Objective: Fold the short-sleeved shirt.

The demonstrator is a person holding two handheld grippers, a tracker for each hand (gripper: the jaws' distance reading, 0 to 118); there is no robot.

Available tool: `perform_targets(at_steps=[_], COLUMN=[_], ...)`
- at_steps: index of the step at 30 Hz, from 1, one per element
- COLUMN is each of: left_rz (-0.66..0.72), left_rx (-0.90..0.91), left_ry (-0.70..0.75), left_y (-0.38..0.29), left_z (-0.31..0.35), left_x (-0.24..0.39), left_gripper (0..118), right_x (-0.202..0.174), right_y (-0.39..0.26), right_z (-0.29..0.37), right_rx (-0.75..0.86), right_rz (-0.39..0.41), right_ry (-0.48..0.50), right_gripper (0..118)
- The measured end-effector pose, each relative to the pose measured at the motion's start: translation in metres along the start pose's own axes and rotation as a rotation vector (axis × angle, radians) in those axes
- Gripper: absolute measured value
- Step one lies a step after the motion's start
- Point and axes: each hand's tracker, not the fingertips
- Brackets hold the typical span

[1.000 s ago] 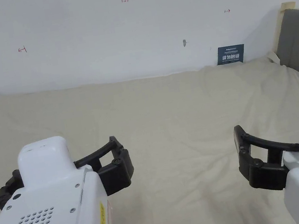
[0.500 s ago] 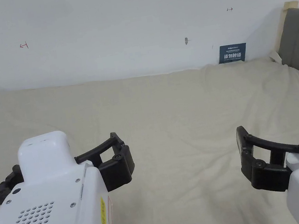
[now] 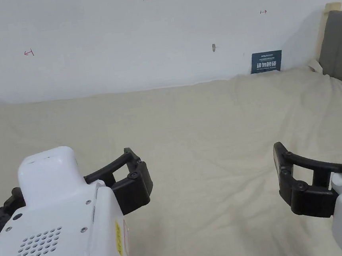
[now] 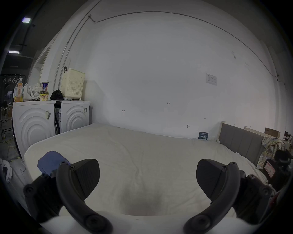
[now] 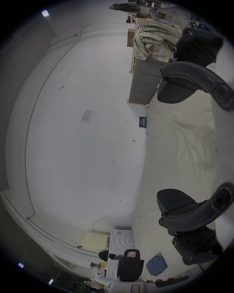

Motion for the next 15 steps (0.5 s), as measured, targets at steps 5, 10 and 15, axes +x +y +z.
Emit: perform_targets(at_steps=[5, 10, 15], left_rz=[0.037, 0.033, -0.025], left_rx=[-0.014, -0.031, -0.062], left_ry=[-0.013, -0.009, 0.063], left_y=[0.001, 0.0, -0.005], left_z=[-0.001, -0.004, -0.009], left_x=[-0.002, -0.003, 0.008], left_gripper=[118, 118, 118], right_x=[-0.001, -0.003, -0.006], right_y=[0.002, 0.004, 0.004], right_z=[-0.001, -0.001, -0.001], right_rx=[-0.002, 0.004, 0.002], right_rz=[0.003, 0.015, 0.022], right_ry=[0.004, 0.01, 0.023], right_gripper=[110, 110, 110])
